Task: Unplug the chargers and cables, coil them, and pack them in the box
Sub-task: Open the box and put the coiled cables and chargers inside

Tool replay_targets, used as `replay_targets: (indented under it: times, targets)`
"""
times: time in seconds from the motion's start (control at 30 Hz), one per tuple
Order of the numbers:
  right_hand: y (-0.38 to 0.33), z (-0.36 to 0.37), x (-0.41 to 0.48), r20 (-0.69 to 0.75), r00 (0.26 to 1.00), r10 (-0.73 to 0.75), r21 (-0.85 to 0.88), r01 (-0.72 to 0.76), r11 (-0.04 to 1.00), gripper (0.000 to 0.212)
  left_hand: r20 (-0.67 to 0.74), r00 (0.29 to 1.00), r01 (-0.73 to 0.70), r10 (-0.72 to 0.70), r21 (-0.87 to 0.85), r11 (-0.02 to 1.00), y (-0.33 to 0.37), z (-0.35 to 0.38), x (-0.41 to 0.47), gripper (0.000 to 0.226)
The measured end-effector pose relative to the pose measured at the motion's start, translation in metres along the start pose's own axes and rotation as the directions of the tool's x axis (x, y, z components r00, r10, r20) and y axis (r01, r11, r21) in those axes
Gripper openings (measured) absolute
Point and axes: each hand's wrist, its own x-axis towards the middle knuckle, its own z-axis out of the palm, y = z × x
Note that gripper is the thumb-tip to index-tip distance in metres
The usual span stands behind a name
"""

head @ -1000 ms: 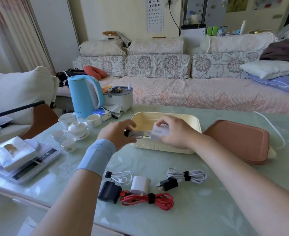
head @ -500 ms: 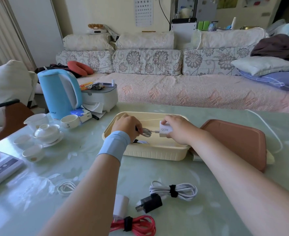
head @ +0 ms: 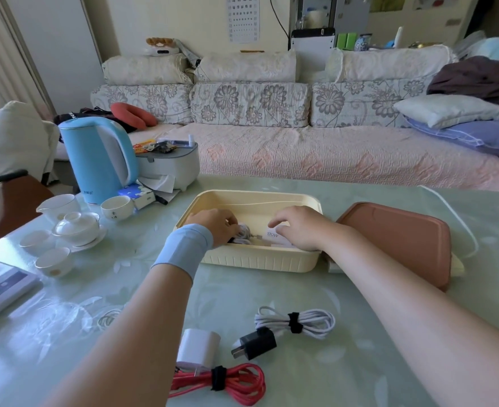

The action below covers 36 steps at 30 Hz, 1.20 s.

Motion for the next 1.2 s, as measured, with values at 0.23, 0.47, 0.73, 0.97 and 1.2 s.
replay_targets:
  times: [0.23,0.47,0.73,0.97,1.2]
  targets:
    - [-0.041,-0.035,-0.051,-0.104,0.990,-0.099,-0.015,0.098,0.995,0.027,-0.357,0.917,-0.225,0.177,-0.097,0.969,0.012,-0.007,-0.061,0.009]
    - [-0.090,-0.026,-0.118,0.246,0.961,-0.126,-0.114,0.158,0.981,0.029,0.203,0.967,-0.105,0.155,-0.239,0.965,0.003,-0.012,-0.128,0.009]
    - [-0.093,0.023,-0.138,0.264,0.942,-0.208,-0.244,0.274,0.930,0.036,0.534,0.843,-0.044,-0.067,0.192,0.980,-0.015,-0.019,-0.159,0.065]
    - [-0.094,0.029,-0.122,0.210,0.971,-0.118,-0.295,0.178,0.939,0.068,0.289,0.956,-0.043,0.057,-0.055,0.998,-0.014,-0.005,-0.146,0.051]
    - [-0.096,0.043,-0.111,0.196,0.979,-0.048,-0.050,0.059,0.997,0.077,0.178,0.976,-0.057,0.129,-0.362,0.930,-0.006,0.012,-0.127,0.065]
